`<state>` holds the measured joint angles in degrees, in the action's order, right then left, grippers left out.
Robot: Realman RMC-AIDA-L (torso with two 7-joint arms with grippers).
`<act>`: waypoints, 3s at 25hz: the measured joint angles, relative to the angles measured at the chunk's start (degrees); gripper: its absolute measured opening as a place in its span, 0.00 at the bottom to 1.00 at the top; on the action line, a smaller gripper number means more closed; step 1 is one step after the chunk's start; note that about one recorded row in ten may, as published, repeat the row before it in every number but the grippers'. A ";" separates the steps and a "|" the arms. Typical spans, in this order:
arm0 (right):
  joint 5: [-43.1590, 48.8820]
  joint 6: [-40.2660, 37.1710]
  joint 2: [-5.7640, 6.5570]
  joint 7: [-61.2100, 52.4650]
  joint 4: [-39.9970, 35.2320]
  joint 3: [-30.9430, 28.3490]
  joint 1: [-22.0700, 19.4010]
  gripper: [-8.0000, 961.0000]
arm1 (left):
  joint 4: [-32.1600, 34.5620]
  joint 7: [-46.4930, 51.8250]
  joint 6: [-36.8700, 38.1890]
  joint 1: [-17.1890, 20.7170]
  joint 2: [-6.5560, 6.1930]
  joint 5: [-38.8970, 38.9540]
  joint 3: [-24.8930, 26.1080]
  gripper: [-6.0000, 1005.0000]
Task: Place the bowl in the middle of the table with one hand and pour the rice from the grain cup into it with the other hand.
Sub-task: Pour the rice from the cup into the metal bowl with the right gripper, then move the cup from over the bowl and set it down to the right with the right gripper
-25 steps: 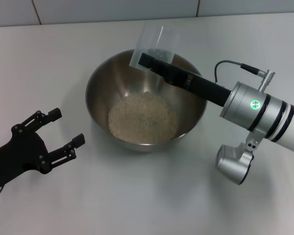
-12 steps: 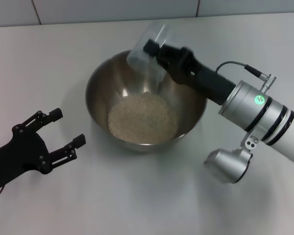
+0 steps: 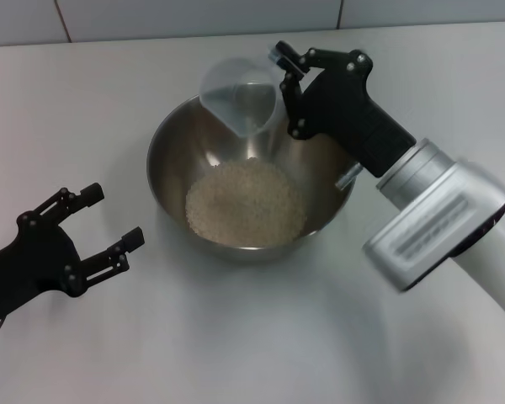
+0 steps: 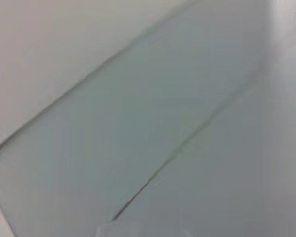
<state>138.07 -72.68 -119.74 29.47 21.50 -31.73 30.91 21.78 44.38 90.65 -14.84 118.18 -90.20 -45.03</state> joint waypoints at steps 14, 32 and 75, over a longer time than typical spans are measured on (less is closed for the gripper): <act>-1.45 3.17 0.45 -43.61 -0.58 0.08 -0.21 0.02 | 0.38 0.04 1.13 -0.40 -0.01 0.03 -0.03 0.86; -1.61 -1.79 0.66 -38.54 -4.86 -19.41 -7.23 0.02 | 0.08 0.09 1.51 -0.44 0.03 -0.11 -0.30 0.86; -1.55 18.09 0.18 -38.74 -11.41 -20.49 -3.15 0.03 | 0.37 0.79 3.87 -0.37 0.00 -0.37 -0.32 0.86</act>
<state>136.52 -54.59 -119.55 -9.27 10.08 -52.21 27.75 22.15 45.17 94.52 -15.21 118.18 -90.57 -45.35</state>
